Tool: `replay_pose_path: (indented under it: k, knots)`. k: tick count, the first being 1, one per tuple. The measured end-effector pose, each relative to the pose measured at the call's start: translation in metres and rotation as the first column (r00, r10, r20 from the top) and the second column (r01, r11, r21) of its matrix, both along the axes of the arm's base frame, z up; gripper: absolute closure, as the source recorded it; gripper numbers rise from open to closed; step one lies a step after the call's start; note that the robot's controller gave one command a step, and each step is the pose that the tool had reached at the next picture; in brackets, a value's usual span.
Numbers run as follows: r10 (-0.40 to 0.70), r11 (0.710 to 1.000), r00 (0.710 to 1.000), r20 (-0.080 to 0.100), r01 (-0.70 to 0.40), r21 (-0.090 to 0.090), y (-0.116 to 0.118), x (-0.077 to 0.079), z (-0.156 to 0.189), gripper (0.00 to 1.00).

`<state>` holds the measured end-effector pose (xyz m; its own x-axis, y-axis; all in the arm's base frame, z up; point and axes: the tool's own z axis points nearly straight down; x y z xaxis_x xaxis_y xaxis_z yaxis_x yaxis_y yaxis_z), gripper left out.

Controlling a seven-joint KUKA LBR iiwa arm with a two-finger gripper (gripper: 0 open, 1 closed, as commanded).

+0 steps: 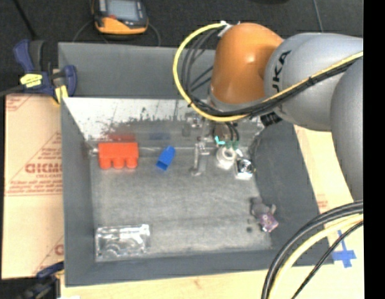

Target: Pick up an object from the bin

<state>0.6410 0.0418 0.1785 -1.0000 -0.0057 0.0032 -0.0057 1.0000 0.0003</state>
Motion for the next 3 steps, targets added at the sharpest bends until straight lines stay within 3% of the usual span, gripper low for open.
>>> replay_pose_path:
  k: [1,2,3]
  knots:
    - [0.118,0.993,0.993,0.002,-0.118,0.000,0.032,0.011,-0.112,0.00]
    - [0.128,0.992,0.992,0.007,-0.128,0.001,0.052,0.010,-0.107,0.00]
    - [-0.083,0.997,0.997,0.004,0.083,0.000,0.009,0.004,-0.107,0.00]
